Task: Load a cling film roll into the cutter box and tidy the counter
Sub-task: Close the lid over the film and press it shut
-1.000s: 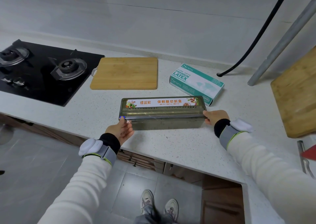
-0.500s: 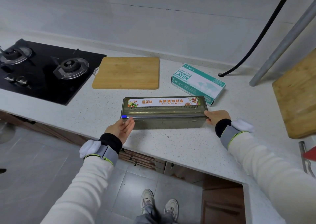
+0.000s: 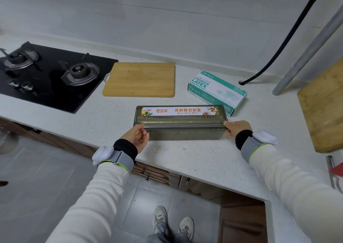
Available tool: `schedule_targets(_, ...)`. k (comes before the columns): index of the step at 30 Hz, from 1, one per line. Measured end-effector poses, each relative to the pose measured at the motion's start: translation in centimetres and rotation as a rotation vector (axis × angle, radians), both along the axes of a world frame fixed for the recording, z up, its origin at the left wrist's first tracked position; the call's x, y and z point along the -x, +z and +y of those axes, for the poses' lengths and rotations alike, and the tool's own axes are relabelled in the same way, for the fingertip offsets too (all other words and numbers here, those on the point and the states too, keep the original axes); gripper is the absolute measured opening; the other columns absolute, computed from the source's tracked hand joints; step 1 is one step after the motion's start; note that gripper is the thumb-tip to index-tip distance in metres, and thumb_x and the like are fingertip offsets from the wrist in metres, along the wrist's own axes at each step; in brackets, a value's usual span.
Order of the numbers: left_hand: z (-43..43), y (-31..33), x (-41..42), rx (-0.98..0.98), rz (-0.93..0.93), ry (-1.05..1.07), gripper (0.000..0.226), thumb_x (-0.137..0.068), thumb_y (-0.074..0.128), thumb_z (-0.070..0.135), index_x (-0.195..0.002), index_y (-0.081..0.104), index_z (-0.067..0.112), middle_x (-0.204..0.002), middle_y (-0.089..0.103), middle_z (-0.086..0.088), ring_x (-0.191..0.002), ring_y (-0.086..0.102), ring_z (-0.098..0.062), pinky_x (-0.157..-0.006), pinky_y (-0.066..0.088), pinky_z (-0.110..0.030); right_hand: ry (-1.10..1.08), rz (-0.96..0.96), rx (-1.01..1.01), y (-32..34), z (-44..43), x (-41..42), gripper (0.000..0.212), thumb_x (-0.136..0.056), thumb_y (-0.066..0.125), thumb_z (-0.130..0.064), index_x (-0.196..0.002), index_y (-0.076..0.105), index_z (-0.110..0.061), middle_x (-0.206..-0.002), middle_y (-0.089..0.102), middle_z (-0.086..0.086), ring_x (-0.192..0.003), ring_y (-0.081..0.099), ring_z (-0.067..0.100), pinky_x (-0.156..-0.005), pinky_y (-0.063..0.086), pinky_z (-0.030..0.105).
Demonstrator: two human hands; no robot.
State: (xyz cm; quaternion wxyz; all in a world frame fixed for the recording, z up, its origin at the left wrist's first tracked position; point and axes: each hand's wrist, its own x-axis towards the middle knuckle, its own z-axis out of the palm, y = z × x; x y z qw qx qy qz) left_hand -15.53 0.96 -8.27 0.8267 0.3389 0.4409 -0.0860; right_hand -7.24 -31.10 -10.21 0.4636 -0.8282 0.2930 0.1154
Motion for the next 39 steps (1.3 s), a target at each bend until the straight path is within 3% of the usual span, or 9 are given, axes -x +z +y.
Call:
schedule_targets(4, 0.8, -0.6, 0.3, -0.002, 0.004, 0.052, 0.028, -0.089, 0.057, 0.014, -0.063, 0.048, 0.009, -0.047, 0.05, -0.001, -0.057, 0.041, -0.008, -0.05, 0.056, -0.017, -0.004, 0.006, 0.006, -0.1, 0.0, -0.1, 0.036, -0.085, 0.064, -0.028, -0.055, 0.053, -0.012, -0.083, 0.063, 0.014, -0.082, 0.058, 0.029, -0.081, 0.05, 0.035)
schedule_targets(7, 1.3, -0.9, 0.8, 0.075, 0.001, 0.104, 0.024, -0.089, 0.058, 0.019, -0.07, 0.052, 0.007, -0.065, 0.047, -0.003, -0.06, 0.043, -0.011, -0.087, 0.056, -0.025, -0.009, 0.01, 0.0, -0.3, 0.0, -0.1, 0.035, -0.085, 0.064, -0.028, -0.055, 0.053, -0.012, -0.083, 0.063, 0.013, -0.082, 0.059, 0.027, -0.086, 0.05, 0.036)
schedule_targets(9, 1.3, -0.9, 0.8, 0.106, 0.012, 0.079, 0.028, -0.09, 0.059, 0.029, -0.079, 0.057, 0.004, -0.07, 0.049, -0.004, -0.063, 0.045, -0.012, -0.098, 0.05, -0.031, -0.012, 0.005, -0.01, -0.4, -0.1, -0.1, 0.035, -0.085, 0.064, -0.028, -0.055, 0.053, -0.013, -0.084, 0.063, 0.013, -0.083, 0.059, 0.027, -0.083, 0.049, 0.035)
schedule_targets(13, 0.8, -0.9, 0.5, 0.047, 0.054, -0.116, 0.043, -0.085, 0.062, 0.047, -0.088, 0.064, 0.004, -0.072, 0.05, -0.001, -0.061, 0.042, -0.012, -0.085, 0.051, -0.03, -0.016, 0.003, -0.011, -0.5, -0.1, -0.2, 0.037, -0.085, 0.064, -0.027, -0.054, 0.053, -0.012, -0.082, 0.063, 0.013, -0.082, 0.058, 0.028, -0.083, 0.049, 0.036)
schedule_targets(16, 0.4, -0.8, 0.2, -0.003, 0.05, -0.186, 0.031, -0.083, 0.068, 0.039, -0.082, 0.067, 0.008, -0.077, 0.054, -0.002, -0.067, 0.047, -0.013, -0.078, 0.054, -0.028, -0.013, 0.001, -0.014, -0.5, -0.1, -0.2, 0.037, -0.085, 0.064, -0.027, -0.053, 0.053, -0.012, -0.081, 0.063, 0.013, -0.08, 0.058, 0.028, -0.076, 0.048, 0.033)
schedule_targets(20, 0.2, -0.7, -0.1, 0.027, -0.025, -0.091, 0.021, -0.086, 0.067, 0.024, -0.071, 0.062, 0.01, -0.083, 0.067, -0.004, -0.077, 0.059, -0.014, -0.076, 0.055, -0.024, -0.004, 0.001, -0.015, -0.6, -0.2, -0.3, 0.035, -0.085, 0.065, -0.027, -0.054, 0.053, -0.013, -0.084, 0.062, 0.013, -0.082, 0.057, 0.028, -0.07, 0.046, 0.029)
schedule_targets(27, 0.5, -1.0, 0.0, 0.055, -0.063, 0.008, 0.026, -0.087, 0.064, 0.008, -0.062, 0.062, 0.003, -0.059, 0.069, -0.006, -0.074, 0.061, -0.012, -0.061, 0.061, -0.026, -0.01, -0.005, -0.018, -0.8, -0.1, -0.2, 0.033, -0.084, 0.066, -0.026, -0.056, 0.055, -0.012, -0.085, 0.062, 0.013, -0.082, 0.058, 0.028, -0.064, 0.044, 0.025)
schedule_targets(33, 0.9, -1.2, 0.0, 0.106, -0.072, 0.051, 0.009, -0.087, 0.064, 0.007, -0.079, 0.06, 0.004, -0.054, 0.067, -0.006, -0.073, 0.061, -0.012, -0.055, 0.06, -0.025, 0.007, -0.009, -0.012, -1.1, -0.4, -0.3, 0.031, -0.084, 0.066, -0.026, -0.091, 0.07, 0.004, -0.086, 0.062, 0.015, -0.084, 0.057, 0.028, -0.074, 0.047, 0.032)
schedule_targets(39, 1.1, -1.4, 0.2, 0.098, -0.039, 0.055, 0.011, -0.083, 0.068, 0.004, -0.077, 0.059, 0.004, -0.041, 0.057, -0.004, -0.063, 0.055, -0.011, -0.063, 0.061, -0.028, 0.006, -0.018, -0.006, -0.9, -0.3, -0.2, 0.025, -0.084, 0.066, -0.026, -0.082, 0.069, -0.001, -0.086, 0.063, 0.014, -0.084, 0.058, 0.028, -0.074, 0.046, 0.031)
